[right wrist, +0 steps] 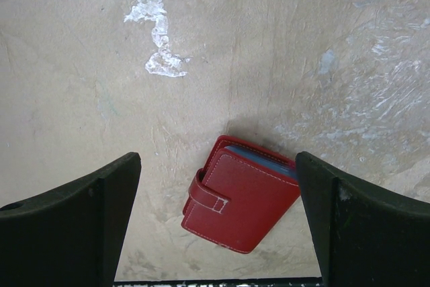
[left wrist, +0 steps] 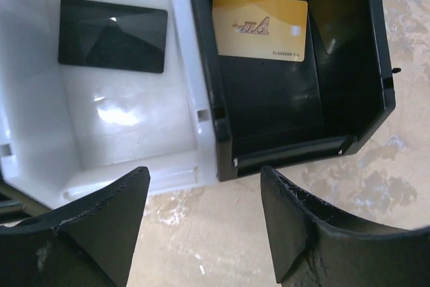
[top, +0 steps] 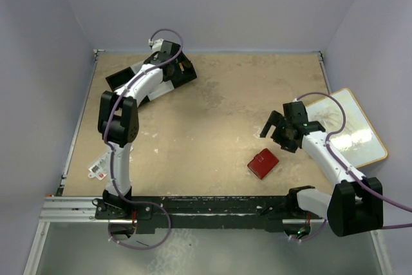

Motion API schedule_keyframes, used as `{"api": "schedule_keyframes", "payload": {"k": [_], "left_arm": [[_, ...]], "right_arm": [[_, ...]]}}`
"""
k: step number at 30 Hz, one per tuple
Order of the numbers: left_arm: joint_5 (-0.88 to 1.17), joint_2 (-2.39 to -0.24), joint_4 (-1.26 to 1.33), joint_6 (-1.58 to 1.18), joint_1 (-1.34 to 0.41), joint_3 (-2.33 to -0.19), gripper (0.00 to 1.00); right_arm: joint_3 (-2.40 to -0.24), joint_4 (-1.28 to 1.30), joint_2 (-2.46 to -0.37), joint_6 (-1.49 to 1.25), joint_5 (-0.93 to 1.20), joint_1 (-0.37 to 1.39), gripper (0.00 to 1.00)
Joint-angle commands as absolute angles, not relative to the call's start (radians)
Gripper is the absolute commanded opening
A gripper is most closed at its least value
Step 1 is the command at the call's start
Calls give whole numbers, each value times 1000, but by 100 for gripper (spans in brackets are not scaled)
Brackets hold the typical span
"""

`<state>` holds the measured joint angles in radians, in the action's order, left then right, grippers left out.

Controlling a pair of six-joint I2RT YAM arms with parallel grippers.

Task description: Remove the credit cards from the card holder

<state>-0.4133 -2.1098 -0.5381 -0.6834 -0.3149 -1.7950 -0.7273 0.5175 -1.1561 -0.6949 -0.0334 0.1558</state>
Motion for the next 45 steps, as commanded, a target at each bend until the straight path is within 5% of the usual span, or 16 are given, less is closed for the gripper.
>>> {"api": "schedule_keyframes", "payload": {"k": [1,15,30,45], "left_arm": [[-500,-2187,-591,-624,-327,-1919,63],[-478,-2238,-575,-572,-330,-1912,51],[-391,-2249,-540,-538,-336,-1882,28],[-317,-2110,-524,-679,-436,-1699,25]], "right_arm": [[-747,517,-1140,-674,-25,151,100],[-738,513,-1121,-670,-14,150,100],[-741,512,-1141,-672,-21,151,100],[-747,531,-1143,-689,-37,152,100]]}}
